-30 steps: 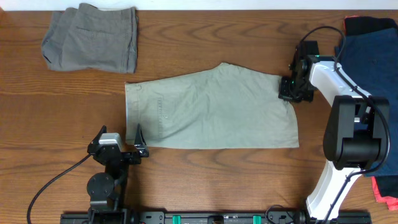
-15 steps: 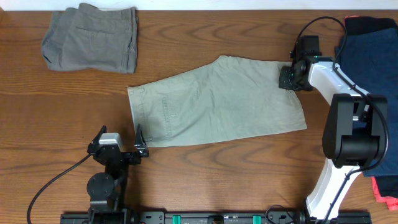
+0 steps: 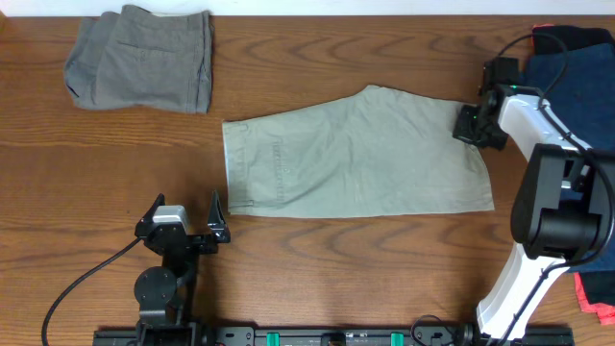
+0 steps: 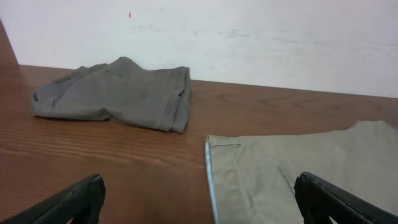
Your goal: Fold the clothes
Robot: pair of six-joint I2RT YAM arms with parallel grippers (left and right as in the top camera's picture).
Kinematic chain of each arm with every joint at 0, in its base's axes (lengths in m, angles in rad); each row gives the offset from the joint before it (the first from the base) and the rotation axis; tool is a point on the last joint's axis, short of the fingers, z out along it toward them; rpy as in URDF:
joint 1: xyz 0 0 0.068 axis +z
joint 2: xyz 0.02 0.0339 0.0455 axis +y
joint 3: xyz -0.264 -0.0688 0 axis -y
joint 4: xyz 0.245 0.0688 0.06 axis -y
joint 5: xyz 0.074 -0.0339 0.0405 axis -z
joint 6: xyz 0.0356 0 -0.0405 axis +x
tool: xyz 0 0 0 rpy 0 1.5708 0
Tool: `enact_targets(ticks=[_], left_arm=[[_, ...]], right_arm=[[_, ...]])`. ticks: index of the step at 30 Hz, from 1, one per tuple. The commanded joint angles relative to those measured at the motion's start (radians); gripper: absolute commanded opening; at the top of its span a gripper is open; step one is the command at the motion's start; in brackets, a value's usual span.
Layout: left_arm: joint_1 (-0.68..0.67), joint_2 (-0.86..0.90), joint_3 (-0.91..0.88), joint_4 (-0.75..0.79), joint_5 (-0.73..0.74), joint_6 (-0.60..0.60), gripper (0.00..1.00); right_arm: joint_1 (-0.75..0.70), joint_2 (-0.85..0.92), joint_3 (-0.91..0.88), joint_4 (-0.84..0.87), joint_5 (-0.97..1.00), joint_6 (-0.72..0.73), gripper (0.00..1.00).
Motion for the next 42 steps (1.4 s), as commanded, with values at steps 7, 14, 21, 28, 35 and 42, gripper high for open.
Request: enact_targets(ticks=[7, 14, 21, 28, 35, 42], left_arm=[[-0.002, -0.007, -0.015, -0.035, 0.018, 0.018, 0.98], [-0.002, -0.007, -0.015, -0.035, 0.018, 0.018, 0.98], [-0.002, -0.007, -0.015, -0.035, 0.018, 0.018, 0.98], [-0.002, -0.007, -0.015, -0.035, 0.018, 0.018, 0.98], [-0.002, -0.007, -0.015, -0.035, 0.018, 0.018, 0.98], [-0.002, -0.007, -0.015, -0.035, 0.018, 0.018, 0.98]], right_arm=[[-0.033, 0.072, -0.050, -0.073, 0.046, 0.036, 0.08], [-0.039, 0.018, 0.030, -0.204, 0.046, 0.037, 0.22], [-0.039, -0.065, 0.145, -0.354, 0.047, 0.036, 0.99], [-0.057, -0.150, 0.213, -0.400, 0.035, 0.036, 0.99], [-0.061, -0.164, 0.169, -0.433, 0.050, 0.036, 0.99], [-0.062, -0.150, -0.013, -0.246, 0.050, 0.035, 0.99]])
